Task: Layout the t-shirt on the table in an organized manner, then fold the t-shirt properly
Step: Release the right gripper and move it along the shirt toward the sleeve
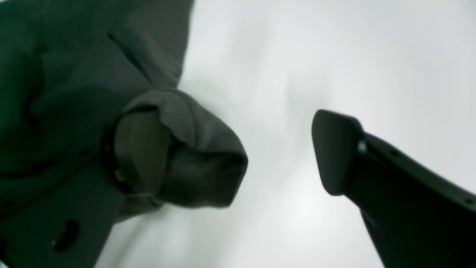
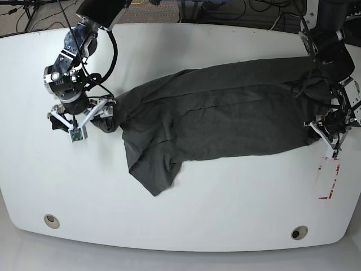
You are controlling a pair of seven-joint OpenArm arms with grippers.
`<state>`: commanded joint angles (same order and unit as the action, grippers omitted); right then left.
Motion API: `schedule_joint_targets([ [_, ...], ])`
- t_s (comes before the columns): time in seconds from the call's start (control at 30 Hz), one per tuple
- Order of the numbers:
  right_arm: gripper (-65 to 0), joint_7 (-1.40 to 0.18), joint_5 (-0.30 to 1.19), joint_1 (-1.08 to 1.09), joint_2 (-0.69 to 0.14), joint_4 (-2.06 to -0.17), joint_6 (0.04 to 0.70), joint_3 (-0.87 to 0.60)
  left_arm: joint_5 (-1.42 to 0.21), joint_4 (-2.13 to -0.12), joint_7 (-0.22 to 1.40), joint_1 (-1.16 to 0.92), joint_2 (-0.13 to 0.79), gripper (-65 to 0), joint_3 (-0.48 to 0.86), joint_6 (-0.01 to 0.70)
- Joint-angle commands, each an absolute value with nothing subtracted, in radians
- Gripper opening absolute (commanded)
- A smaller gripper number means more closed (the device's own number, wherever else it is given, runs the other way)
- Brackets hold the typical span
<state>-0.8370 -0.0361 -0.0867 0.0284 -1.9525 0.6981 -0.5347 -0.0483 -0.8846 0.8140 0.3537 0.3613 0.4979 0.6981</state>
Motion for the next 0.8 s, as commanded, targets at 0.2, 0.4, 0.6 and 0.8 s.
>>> schedule_joint_targets([
  [0.2,-7.0,-0.835,-0.03,-0.231,0.033,-2.003,0.698,-0.532,-0.048,-0.885,0.814,0.357,0.363,-65.0,0.498,0.698],
  [0.4,-7.0,-0.797,-0.028,-0.302,0.033,-2.003,0.698,-0.536,-0.048,-0.886,0.812,0.357,0.364,-65.0,0.498,0.698],
  [0.6,-7.0,-0.771,-0.039,-0.254,0.022,-2.003,0.698,-0.539,-0.048,-0.886,0.812,0.357,0.364,-65.0,0.498,0.698],
  [0.8,-7.0,-0.796,-0.039,-0.176,-0.002,-2.003,0.698,-0.533,-0.048,-0.886,0.812,0.357,0.364,-65.0,0.498,0.698],
])
